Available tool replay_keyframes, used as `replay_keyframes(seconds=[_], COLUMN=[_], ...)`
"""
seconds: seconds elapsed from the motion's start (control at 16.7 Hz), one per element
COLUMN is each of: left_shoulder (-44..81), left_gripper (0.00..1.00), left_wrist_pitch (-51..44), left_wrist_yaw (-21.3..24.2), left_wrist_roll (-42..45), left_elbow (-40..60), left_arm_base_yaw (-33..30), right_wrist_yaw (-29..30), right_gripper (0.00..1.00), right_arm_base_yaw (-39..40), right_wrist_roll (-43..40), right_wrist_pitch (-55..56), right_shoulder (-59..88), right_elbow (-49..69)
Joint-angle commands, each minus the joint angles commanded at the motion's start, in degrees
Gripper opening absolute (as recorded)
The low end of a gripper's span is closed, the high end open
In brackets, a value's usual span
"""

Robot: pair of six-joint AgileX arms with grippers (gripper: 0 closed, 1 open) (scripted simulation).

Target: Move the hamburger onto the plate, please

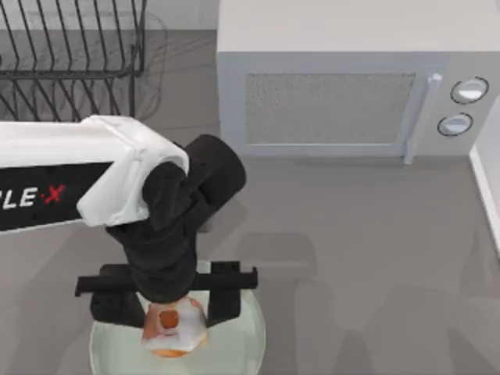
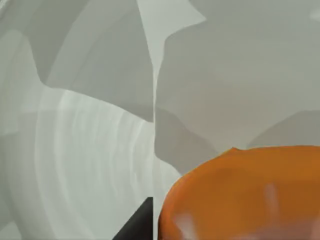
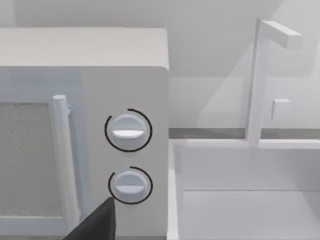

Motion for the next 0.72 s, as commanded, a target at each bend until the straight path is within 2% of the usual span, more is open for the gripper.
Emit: replay_keyframes(seconds=[0.36,0.72], left_shoulder=[0.0,0.0], left_gripper=[0.98,1.0], left_wrist_pitch=[0.0,0.0], left_wrist_yaw=[0.0,0.0], left_wrist_roll=[0.0,0.0], left_elbow=[0.0,0.0], left_arm_base_yaw=[0.0,0.0], right_wrist_yaw=[0.0,0.0], right_gripper=[1.0,1.0], right_arm_base_yaw=[0.0,0.0], right_wrist_roll=[0.0,0.0], right_wrist_pitch=[0.0,0.0], right_shoulder=[0.0,0.0], right_elbow=[0.0,0.0])
